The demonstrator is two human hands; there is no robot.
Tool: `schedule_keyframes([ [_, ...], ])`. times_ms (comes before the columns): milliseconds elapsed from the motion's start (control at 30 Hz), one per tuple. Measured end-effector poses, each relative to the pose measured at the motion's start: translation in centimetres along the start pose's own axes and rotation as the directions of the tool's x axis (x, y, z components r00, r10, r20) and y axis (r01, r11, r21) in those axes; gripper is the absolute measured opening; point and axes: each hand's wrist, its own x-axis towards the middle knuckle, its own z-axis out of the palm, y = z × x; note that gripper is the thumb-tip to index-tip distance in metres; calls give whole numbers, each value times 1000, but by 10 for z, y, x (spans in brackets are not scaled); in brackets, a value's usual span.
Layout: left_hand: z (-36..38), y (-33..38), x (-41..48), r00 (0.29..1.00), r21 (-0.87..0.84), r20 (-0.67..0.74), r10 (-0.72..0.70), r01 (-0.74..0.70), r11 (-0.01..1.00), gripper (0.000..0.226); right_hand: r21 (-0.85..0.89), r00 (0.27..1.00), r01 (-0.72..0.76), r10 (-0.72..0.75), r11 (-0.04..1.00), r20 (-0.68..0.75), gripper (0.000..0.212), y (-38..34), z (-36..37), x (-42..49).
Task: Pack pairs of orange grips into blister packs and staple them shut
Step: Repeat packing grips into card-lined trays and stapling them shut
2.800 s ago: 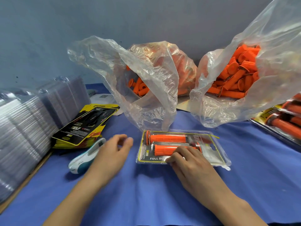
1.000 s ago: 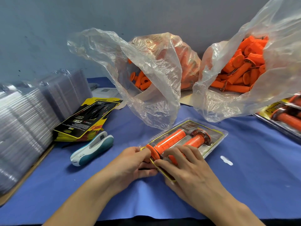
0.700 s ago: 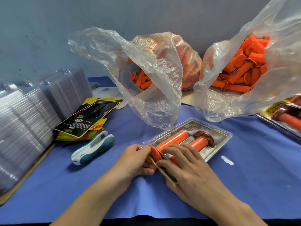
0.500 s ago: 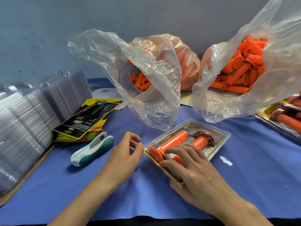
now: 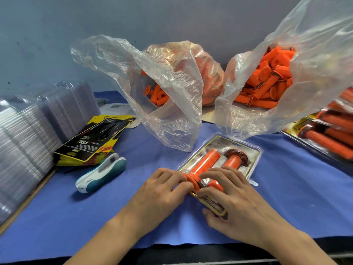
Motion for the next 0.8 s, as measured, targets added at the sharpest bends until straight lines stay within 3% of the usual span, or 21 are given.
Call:
schedule_keyframes([
  [167,1,15,12,999,38,-32,20,-19,999,9,-220,972,-155,108,963,-210,12,-22,6,-7],
  [267,3,25,15,1000,7,-24,12,-12,1000,16,-367,950,-246,149,897,-273,22,-29,9,-8],
  [467,4,17,14,991,-9,-73,-112,111,994,25,-267,957,-243,187,932,-221,26,-17,3,-9],
  [600,6,20,13,983,-73,-62,-172,167,983,24,-294,963,-234,179,927,-201,22,-13,2,-14],
  [800,12,37,17,984,32,-79,-158,161,986,17,-309,943,-273,190,911,-273,10,-26,8,-12],
])
